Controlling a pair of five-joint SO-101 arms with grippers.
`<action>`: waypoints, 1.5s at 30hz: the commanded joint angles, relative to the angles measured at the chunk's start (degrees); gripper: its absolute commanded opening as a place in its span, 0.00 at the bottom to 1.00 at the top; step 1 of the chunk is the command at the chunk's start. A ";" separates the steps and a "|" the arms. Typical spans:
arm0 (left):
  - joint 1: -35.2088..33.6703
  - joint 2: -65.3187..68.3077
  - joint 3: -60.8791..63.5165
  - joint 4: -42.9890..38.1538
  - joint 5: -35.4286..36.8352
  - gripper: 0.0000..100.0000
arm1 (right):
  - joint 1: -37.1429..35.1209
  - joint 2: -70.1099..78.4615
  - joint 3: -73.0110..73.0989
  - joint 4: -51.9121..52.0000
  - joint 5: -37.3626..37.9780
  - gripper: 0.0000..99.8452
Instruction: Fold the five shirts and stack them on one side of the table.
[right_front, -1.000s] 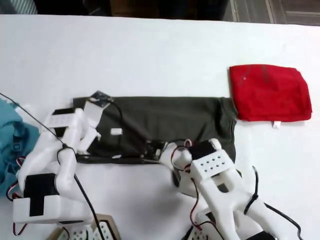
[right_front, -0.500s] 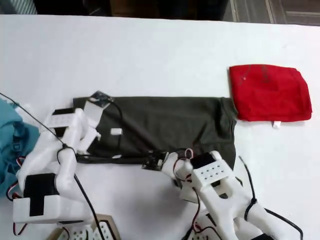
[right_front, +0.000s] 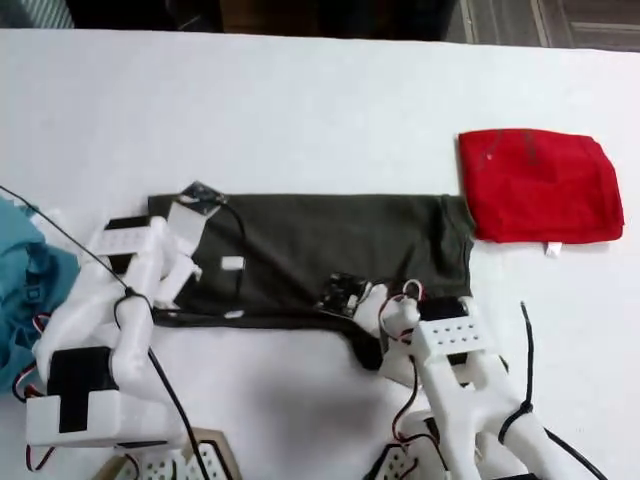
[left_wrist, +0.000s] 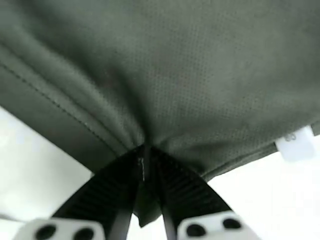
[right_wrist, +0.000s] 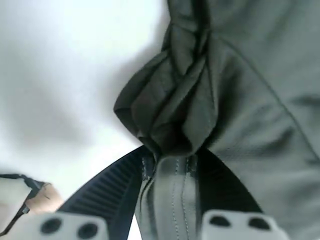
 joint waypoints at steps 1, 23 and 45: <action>-2.29 -0.35 0.48 -1.41 0.26 0.03 | 1.19 -0.48 0.26 -0.04 0.44 0.09; -2.29 -0.35 0.48 -1.41 0.26 0.03 | 3.38 20.26 -39.21 10.33 4.57 0.02; -2.29 -0.35 0.48 -1.41 0.26 0.03 | 7.60 64.48 -93.10 23.34 2.64 0.16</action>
